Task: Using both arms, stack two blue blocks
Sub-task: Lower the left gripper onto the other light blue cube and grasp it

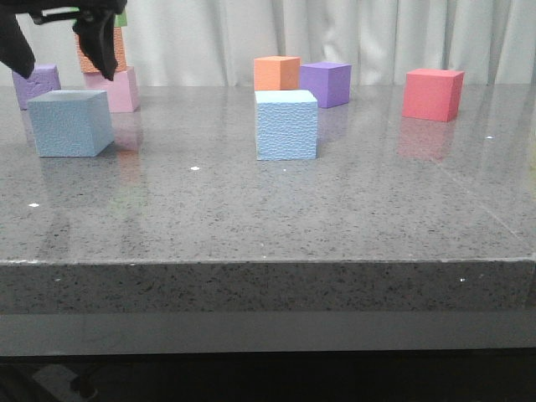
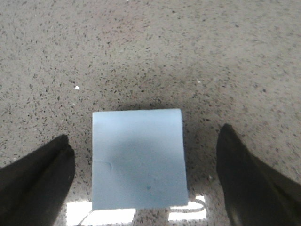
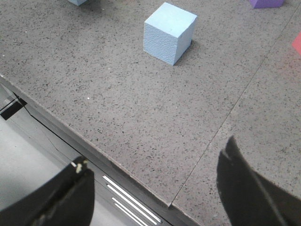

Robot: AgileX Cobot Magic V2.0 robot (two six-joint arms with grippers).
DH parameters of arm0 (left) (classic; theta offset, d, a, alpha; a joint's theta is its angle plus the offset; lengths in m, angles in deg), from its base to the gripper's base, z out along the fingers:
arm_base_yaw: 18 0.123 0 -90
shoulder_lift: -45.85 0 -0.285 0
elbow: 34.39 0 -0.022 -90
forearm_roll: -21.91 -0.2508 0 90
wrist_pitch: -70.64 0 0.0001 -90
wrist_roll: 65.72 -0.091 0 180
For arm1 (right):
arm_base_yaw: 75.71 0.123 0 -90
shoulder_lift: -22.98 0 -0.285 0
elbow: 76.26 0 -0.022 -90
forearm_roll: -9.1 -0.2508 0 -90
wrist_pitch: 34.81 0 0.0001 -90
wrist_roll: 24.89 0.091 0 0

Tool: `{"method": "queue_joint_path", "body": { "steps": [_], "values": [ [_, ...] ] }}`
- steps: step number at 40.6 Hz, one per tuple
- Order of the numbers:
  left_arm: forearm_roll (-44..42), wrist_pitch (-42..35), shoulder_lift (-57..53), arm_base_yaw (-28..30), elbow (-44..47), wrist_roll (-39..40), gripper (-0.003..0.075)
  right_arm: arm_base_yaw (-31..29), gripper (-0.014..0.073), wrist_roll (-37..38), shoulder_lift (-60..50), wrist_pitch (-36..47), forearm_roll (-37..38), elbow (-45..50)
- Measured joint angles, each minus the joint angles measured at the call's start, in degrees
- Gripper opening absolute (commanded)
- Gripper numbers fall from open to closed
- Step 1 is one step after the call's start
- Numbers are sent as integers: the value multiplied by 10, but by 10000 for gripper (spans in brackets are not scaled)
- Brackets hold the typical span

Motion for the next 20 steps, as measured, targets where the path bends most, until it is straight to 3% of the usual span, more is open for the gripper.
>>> {"method": "queue_joint_path", "body": {
  "steps": [20],
  "values": [
    [11,1,60,6,-8,25,597,0,552,0,0,0,0,0]
  ]
}}
